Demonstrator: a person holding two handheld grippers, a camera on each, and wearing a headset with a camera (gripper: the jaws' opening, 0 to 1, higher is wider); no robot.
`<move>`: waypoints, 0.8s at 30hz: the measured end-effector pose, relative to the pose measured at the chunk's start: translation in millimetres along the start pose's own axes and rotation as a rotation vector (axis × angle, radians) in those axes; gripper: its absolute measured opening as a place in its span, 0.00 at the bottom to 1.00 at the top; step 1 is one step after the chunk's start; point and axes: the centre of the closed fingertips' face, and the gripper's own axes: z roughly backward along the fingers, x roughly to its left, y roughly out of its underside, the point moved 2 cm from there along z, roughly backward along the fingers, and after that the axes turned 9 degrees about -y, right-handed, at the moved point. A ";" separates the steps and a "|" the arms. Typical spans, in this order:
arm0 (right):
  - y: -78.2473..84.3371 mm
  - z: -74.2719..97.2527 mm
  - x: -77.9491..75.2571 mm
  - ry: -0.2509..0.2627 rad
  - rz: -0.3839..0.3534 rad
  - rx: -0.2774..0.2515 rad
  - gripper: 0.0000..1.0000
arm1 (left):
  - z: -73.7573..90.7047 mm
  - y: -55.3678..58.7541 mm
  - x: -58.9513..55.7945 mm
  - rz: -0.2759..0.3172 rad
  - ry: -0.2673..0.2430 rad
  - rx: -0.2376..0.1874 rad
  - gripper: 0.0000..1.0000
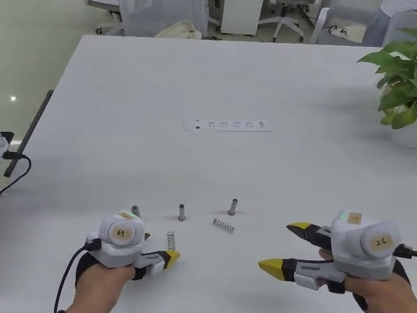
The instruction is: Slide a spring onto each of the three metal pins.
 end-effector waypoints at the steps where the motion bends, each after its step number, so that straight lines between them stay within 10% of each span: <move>1: 0.1 0.5 -0.4 0.000 -0.002 0.000 0.64 | -1.0 0.0 -0.9 0.003 -0.002 -0.001 0.44; 24: 3.2 0.1 -2.8 0.001 -0.011 0.002 0.63 | -19.5 7.7 1.6 -0.073 -0.082 0.031 0.16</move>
